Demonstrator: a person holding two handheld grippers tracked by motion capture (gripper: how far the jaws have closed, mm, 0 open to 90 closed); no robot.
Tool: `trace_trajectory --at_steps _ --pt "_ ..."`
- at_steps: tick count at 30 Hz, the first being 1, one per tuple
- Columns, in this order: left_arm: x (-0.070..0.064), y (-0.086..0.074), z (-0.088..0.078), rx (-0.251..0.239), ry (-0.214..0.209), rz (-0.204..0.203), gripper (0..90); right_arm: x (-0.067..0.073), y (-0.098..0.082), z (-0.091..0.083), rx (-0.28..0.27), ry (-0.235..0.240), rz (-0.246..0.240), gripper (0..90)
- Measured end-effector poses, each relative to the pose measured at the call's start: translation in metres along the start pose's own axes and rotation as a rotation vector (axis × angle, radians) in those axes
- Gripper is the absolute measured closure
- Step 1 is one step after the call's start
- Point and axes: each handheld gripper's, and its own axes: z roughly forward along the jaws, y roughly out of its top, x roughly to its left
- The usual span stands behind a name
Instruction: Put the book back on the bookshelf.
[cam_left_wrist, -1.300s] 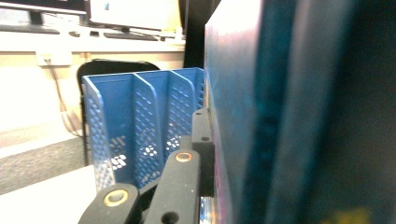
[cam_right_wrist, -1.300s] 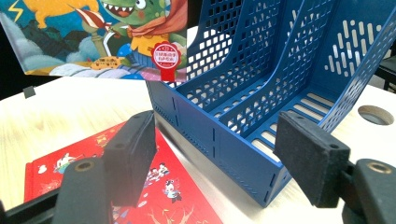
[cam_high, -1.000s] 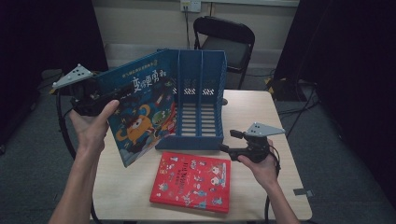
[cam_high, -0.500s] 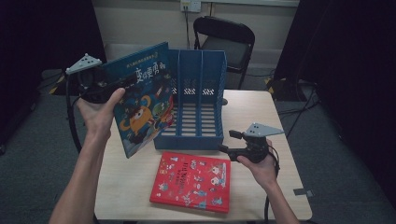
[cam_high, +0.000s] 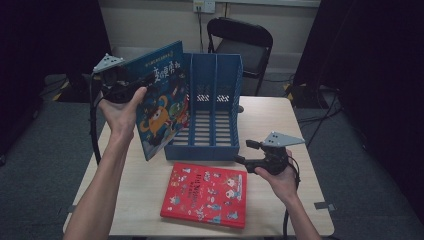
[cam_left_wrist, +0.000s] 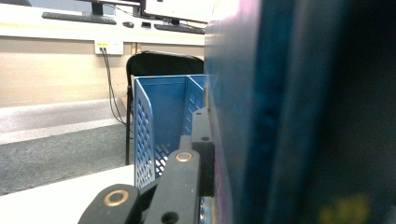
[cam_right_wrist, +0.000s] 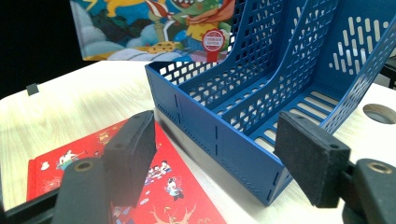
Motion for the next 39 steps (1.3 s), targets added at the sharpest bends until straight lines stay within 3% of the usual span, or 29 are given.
trace_trajectory --at_steps 11,18,28,39 --pt "0.001 -0.002 0.016 -0.022 0.041 -0.012 83.6 0.000 -0.001 0.000 -0.001 0.004 0.002 28.9" --pt "-0.004 -0.002 0.030 -0.009 0.053 0.019 83.6 0.000 -0.001 0.000 0.001 0.007 0.003 28.9" --pt "-0.010 -0.002 0.049 -0.010 0.085 0.031 83.5 -0.001 -0.004 0.001 0.011 0.010 0.005 29.0" --pt "-0.008 0.000 0.062 -0.038 0.125 0.020 83.5 -0.002 -0.006 0.000 0.013 0.010 0.011 29.0"
